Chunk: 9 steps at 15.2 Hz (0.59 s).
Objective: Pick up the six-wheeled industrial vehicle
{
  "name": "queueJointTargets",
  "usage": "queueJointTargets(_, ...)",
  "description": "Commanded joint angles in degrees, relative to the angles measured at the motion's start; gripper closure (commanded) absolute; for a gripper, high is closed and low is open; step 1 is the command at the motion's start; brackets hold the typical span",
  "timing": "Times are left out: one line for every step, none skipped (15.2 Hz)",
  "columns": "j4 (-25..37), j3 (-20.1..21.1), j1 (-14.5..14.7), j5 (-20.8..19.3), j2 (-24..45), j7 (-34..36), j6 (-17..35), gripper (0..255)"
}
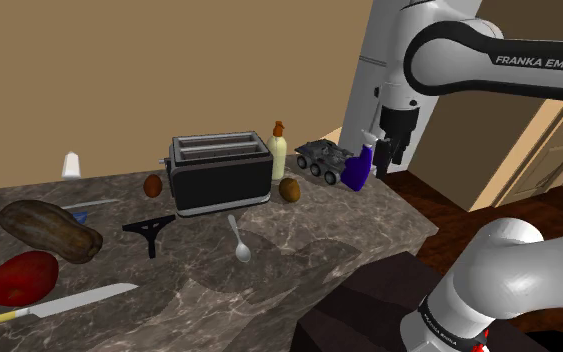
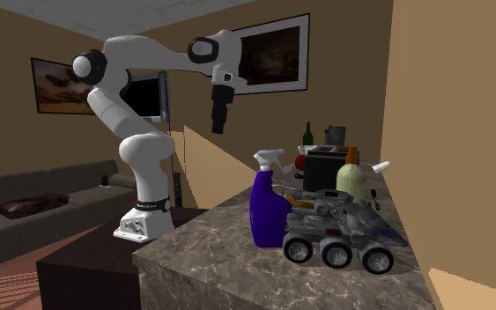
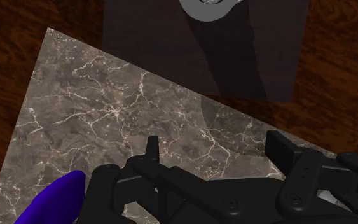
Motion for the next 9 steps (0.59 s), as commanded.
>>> queueJointTargets(0.0, 0.0, 0.0, 0.0, 0.0, 0.0, 0.0, 0)
queueJointTargets(0.6, -0.7, -0.4, -0.5, 1.9, -0.5, 1.5, 0)
queueJointTargets(1.3, -1.3, -0.7, -0.9, 3.8, -1.0, 2.9, 0)
queueJointTargets(2.0, -1.9, -1.1, -1.3, 5.7, -1.5, 4.3, 0)
queueJointTargets(2.9, -2.6, -1.4, -1.7, 7.7, -2.0, 5.6, 0)
queueJointTargets(3.8, -3.2, -1.7, -2.0, 9.7, -2.5, 6.9, 0)
queueJointTargets(4.7, -3.8, -2.0, -2.3, 11.7, -2.9, 8.2, 0)
queueJointTargets(5.8, -4.4, -2.2, -2.6, 13.7, -3.4, 9.3, 0)
queueJointTargets(6.9, -5.0, -2.5, -2.8, 15.7, -3.9, 10.5, 0)
